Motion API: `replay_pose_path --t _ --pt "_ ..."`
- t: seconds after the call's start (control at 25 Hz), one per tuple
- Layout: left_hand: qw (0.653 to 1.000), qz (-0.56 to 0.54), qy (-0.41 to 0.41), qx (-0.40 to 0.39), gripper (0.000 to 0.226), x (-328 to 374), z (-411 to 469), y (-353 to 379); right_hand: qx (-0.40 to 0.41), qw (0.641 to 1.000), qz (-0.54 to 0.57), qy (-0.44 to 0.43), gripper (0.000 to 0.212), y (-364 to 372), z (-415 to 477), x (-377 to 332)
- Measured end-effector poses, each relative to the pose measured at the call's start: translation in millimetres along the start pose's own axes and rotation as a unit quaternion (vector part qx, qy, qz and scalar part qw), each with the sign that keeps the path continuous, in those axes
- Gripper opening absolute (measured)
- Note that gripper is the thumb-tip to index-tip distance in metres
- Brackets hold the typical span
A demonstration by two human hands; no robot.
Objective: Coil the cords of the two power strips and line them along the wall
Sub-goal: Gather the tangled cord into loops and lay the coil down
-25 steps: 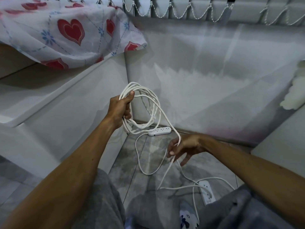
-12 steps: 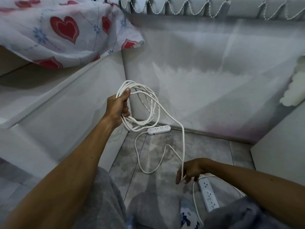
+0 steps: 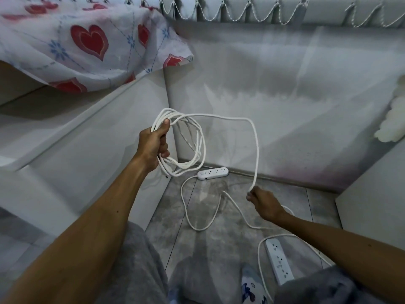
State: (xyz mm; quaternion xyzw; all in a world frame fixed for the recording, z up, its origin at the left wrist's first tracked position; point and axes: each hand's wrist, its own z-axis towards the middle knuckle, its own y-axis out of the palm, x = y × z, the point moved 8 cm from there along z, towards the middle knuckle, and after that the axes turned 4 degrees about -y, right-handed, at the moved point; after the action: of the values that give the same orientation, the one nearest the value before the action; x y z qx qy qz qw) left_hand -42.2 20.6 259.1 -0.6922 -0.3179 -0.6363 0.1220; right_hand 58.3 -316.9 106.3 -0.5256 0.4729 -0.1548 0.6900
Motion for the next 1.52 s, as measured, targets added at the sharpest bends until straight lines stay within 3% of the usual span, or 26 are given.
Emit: replay_pose_path --t 0.12,0.24,0.36,0.52,0.6,0.72,0.8,0.88,0.96,1.08,1.2,1.32,1.44,1.52 --pt "0.999 0.040 0.006 -0.016 0.041 -3.8 -2.1 9.7 0.160 0.981 0.107 -0.009 0.010 -33.2 6.8 -18.6" --pt "0.998 0.052 0.012 -0.013 0.042 -5.0 -2.0 14.1 0.173 0.959 0.222 0.046 0.013 -34.9 17.3 -22.0" --pt "0.997 0.069 0.020 -0.011 0.042 -6.8 -1.2 11.2 0.179 0.969 0.151 0.073 0.017 -38.1 25.3 -23.1" --pt "0.996 0.081 0.037 -0.002 0.043 -6.9 -0.9 8.0 0.061 0.995 -0.045 0.062 0.015 -36.9 41.6 -38.6" --pt "0.996 0.079 0.048 0.005 0.040 -4.4 -0.9 10.1 -0.015 0.995 -0.100 -0.013 0.021 -29.3 43.5 -71.3" --pt "0.994 0.092 0.063 -0.007 0.038 -2.8 -2.2 20.7 -0.129 0.964 -0.138 -0.185 0.024 1.9 32.3 -135.9" --pt "0.985 0.143 0.086 -0.032 0.035 -6.5 -5.9 33.6 -0.202 0.933 -0.189 -0.231 0.027 25.3 22.4 -166.6" --pt "0.967 0.220 0.100 -0.079 0.029 -17.9 -10.5 49.4 -0.221 0.910 -0.210 -0.283 0.030 34.3 15.8 -196.2" --pt "0.944 0.288 0.087 -0.136 0.025 -35.1 -12.2 60.4 -0.199 0.901 -0.184 -0.338 0.026 23.7 14.8 -225.3" --pt "0.913 0.360 0.070 -0.181 0.023 -52.3 -11.8 62.5 -0.183 0.908 -0.057 -0.374 0.018 -1.4 23.3 -244.6" --pt "0.923 0.322 0.038 -0.208 0.027 -56.7 -14.0 57.8 -0.151 0.926 0.077 -0.336 0.023 -25.5 36.2 -232.2" --pt "0.930 0.296 -0.004 -0.220 0.036 -55.6 -10.3 52.2 -0.059 0.940 0.162 -0.294 0.015 -45.2 47.9 -215.2" --pt "0.923 0.312 -0.021 -0.225 0.043 -54.2 -8.8 51.8 0.002 0.947 0.203 -0.249 0.032 -53.7 64.3 -202.0" --pt "0.919 0.312 -0.053 -0.234 0.050 -60.0 -11.0 51.7 0.038 0.955 0.160 -0.248 0.053 -58.4 73.7 -193.9"
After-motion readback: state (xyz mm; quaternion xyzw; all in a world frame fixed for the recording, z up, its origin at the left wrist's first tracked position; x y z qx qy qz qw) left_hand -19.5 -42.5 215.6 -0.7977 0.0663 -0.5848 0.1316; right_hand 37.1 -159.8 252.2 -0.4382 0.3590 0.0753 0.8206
